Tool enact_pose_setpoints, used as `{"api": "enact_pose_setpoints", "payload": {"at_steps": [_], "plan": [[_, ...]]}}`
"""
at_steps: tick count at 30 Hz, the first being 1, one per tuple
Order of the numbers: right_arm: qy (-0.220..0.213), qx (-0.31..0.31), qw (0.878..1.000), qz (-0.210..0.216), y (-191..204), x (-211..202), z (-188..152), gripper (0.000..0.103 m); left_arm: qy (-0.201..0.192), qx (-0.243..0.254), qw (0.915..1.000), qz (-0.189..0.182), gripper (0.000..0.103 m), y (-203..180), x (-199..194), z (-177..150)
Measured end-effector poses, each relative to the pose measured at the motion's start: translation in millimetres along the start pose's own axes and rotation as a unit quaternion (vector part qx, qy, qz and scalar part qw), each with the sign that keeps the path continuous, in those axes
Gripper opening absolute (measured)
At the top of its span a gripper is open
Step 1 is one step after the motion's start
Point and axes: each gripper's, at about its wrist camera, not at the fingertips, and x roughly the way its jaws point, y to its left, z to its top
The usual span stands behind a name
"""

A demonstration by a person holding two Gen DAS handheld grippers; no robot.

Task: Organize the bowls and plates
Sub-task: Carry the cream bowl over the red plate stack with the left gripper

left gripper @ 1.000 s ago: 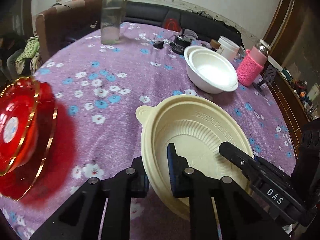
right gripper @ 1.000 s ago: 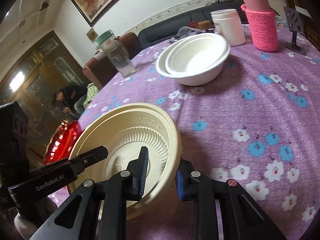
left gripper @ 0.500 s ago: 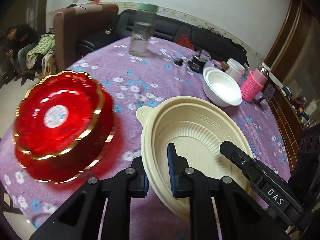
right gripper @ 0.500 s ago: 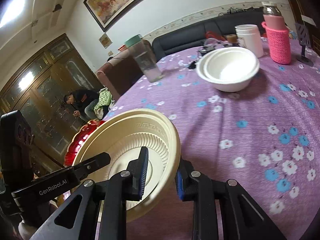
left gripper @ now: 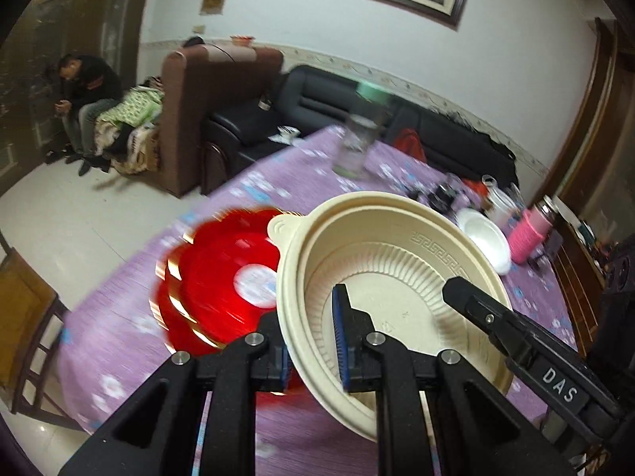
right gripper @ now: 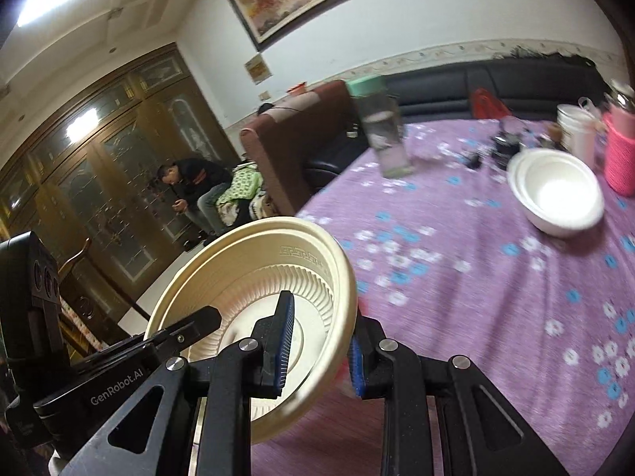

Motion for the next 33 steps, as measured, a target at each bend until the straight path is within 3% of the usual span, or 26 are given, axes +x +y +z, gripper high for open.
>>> {"api": "enact_pose_setpoints", "payload": {"at_steps": [7,16,25,33], "plan": [[0.016,-0.029,0.999,0.01,40.6,42.7,14.5,0.027,-0.022,-0.007,0.999,0.04,0.016,39.9,2.3,26.1],[0.044,-0.049,0.998,-0.016,50.9,90.4,12.6,0.027,0.007,-0.017,0.9979,0.062,0.016,74.3,45.9,33.5],[0.061,-0.046,0.996,-0.042,39.5,118.7,7.7,0.027,0.037,-0.013,0.9969,0.069,0.016,77.8,81.3,26.6],[0.066,-0.041,0.996,-0.051,34.1,124.8,3.6,0.028,0.034,-0.009,0.997,0.069,0.018,72.7,82.6,27.7]]}}
